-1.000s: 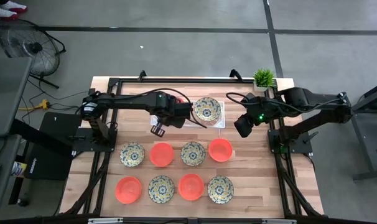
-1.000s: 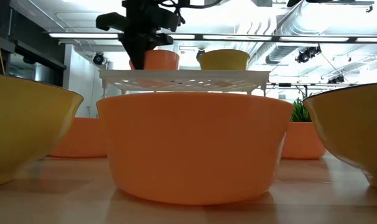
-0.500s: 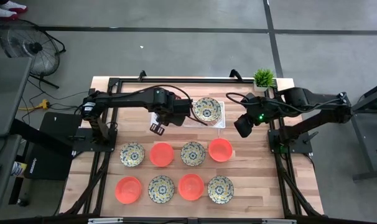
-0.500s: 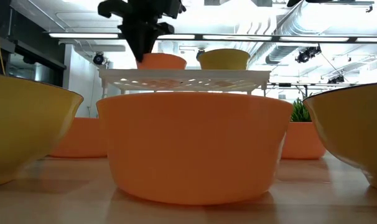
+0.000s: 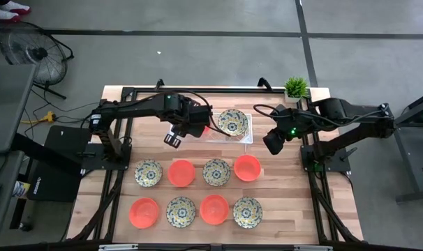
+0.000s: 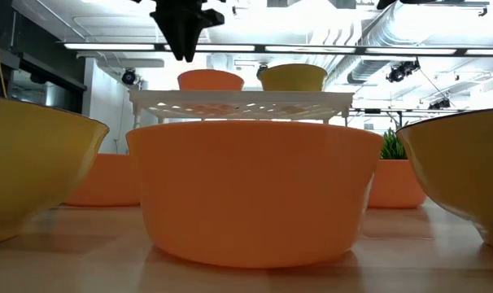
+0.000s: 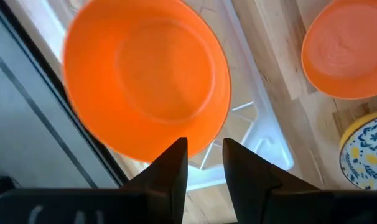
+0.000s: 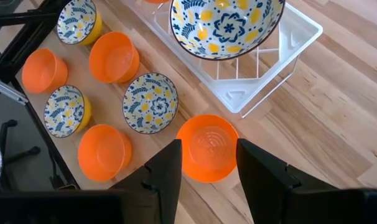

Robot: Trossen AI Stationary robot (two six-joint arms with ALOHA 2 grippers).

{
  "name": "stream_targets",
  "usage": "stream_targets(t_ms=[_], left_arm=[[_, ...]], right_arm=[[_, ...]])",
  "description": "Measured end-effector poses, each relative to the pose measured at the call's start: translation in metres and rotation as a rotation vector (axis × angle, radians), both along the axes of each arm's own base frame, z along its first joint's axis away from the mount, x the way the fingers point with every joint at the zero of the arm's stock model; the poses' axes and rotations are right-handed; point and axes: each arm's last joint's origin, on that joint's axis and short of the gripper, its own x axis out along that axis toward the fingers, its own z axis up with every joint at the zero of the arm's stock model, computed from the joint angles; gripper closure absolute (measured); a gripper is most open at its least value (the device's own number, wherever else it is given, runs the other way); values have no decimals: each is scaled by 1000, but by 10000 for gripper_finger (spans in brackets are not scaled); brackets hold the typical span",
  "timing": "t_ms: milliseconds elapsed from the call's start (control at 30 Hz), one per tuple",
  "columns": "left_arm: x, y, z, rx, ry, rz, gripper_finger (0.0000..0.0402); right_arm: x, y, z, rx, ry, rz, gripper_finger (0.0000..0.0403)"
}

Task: Pick & Place Mini bowls
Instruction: Stack the orange bowl on top of the other orange bowl on the shelf

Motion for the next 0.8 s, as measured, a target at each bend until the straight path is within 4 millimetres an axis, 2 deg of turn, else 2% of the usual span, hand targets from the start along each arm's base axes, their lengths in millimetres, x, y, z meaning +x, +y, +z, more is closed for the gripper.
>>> stream_targets(t_ms=[533, 667, 800], left_arm=[[-2, 0, 31, 28, -123, 2, 305], [-12, 0, 47, 35, -182, 3, 305], [-14, 0, 52, 35, -208, 6, 305]], right_arm=[[-2, 0, -2, 17, 30, 13, 263], [-3, 0, -2, 19, 44, 13, 263], [-4, 1, -3, 30, 50, 20, 263]])
